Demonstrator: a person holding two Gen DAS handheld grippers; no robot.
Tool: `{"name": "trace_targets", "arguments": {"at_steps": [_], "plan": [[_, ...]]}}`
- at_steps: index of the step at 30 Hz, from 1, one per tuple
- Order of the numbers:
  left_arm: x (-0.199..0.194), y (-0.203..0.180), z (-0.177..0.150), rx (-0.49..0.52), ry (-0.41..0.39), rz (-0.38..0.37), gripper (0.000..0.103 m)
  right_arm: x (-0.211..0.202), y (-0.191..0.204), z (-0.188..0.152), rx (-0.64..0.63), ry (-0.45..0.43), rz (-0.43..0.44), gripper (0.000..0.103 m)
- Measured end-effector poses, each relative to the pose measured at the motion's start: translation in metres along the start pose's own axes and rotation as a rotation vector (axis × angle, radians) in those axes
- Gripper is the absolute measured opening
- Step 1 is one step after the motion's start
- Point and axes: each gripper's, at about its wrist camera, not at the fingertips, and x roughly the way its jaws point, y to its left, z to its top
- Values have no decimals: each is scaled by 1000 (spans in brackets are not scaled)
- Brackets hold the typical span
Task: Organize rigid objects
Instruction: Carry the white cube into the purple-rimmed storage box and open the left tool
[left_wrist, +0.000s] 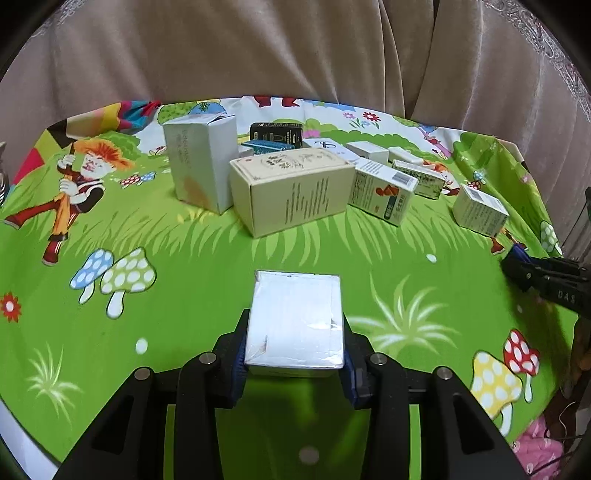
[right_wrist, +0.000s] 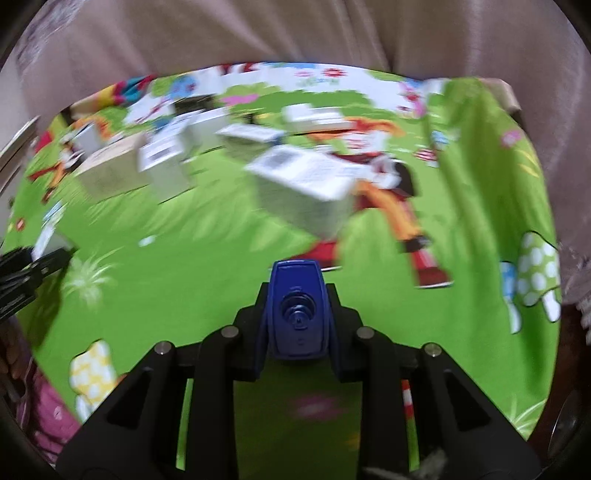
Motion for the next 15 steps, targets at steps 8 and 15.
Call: {"name": "trace_targets", "arguments": {"at_steps": [8,15], "plan": [[-34,9,-20,11,-22,18,41,-21,74,7,-97,-6,203,31],[-75,31,-24,-43,-96,92,41,-61,125,15,-216,-131,205,31]]}}
